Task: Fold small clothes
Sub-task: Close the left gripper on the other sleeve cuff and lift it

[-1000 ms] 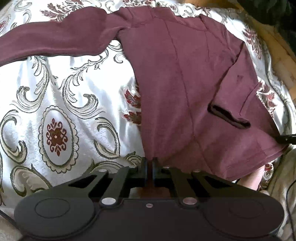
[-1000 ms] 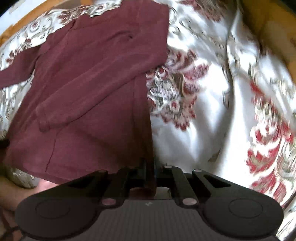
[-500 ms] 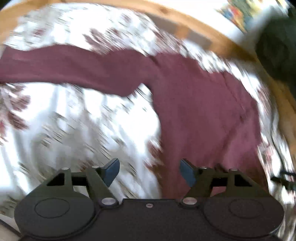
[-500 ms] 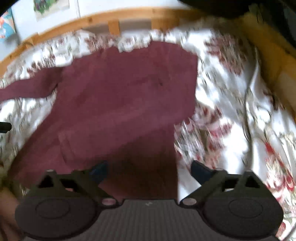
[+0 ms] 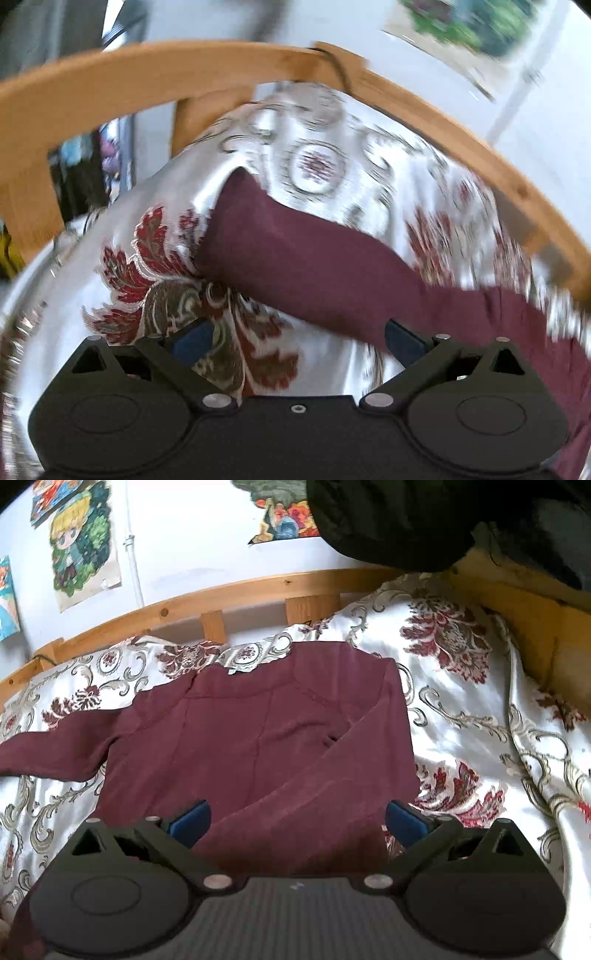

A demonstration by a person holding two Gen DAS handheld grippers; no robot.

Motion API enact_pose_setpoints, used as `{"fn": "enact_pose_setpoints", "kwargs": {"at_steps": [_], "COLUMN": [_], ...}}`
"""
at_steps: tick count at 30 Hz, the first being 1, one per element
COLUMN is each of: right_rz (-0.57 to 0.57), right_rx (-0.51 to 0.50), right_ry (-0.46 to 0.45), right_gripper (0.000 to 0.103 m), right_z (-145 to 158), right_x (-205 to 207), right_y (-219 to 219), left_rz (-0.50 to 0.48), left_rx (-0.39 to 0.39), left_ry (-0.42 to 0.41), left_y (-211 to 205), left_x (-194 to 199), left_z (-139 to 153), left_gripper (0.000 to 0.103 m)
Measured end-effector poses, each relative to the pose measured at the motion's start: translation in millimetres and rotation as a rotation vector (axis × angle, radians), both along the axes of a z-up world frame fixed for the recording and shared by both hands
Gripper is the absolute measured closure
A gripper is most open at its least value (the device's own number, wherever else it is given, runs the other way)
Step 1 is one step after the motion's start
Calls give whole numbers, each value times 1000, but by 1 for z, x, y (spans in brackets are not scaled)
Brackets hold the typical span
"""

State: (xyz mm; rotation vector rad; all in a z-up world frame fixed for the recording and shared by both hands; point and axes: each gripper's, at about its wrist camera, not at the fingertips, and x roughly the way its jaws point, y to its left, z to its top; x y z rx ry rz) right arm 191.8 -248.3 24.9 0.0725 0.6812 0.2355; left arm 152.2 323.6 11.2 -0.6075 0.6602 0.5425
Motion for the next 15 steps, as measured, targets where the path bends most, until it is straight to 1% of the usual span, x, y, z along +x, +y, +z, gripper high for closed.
{"fn": "enact_pose_setpoints", "kwargs": {"at_steps": [1, 2, 3, 4, 5, 6, 7, 8, 9, 12, 15], "right_rz": [-8, -15, -22, -27, -29, -29, -29, -28, -22, -4, 13], "right_rx": [7, 16, 23, 30, 35, 36, 34, 32, 29, 21, 10], "right_ry": [5, 13, 21, 29, 39, 48, 52, 54, 55, 52, 46], "right_gripper": [0, 0, 0, 0, 0, 0, 0, 0, 0, 0, 0], "right_z": [-1, -2, -4, -6, -8, -9, -11, -12, -13, -14, -14], "right_x": [1, 3, 5, 6, 6, 7, 7, 7, 8, 8, 7], "right_y": [-2, -4, -5, -6, -6, -5, -4, -3, -2, 3, 7], "left_rz": [32, 67, 93, 113, 125, 134, 141, 146, 150, 150, 127], "left_rx": [-10, -10, 4, 25, 46, 66, 77, 79, 75, 79, 133], "left_ry": [-4, -6, -8, -8, -5, 1, 3, -1, -6, -35, -85], "left_y": [5, 8, 9, 10, 10, 10, 10, 11, 12, 10, 0], "left_x": [2, 4, 5, 6, 7, 8, 7, 7, 4, 0, -5], "left_z": [-3, -4, -5, -5, -5, -5, -5, -6, -7, -6, 2], "left_gripper": [7, 13, 20, 25, 38, 54, 63, 81, 92, 98, 99]}}
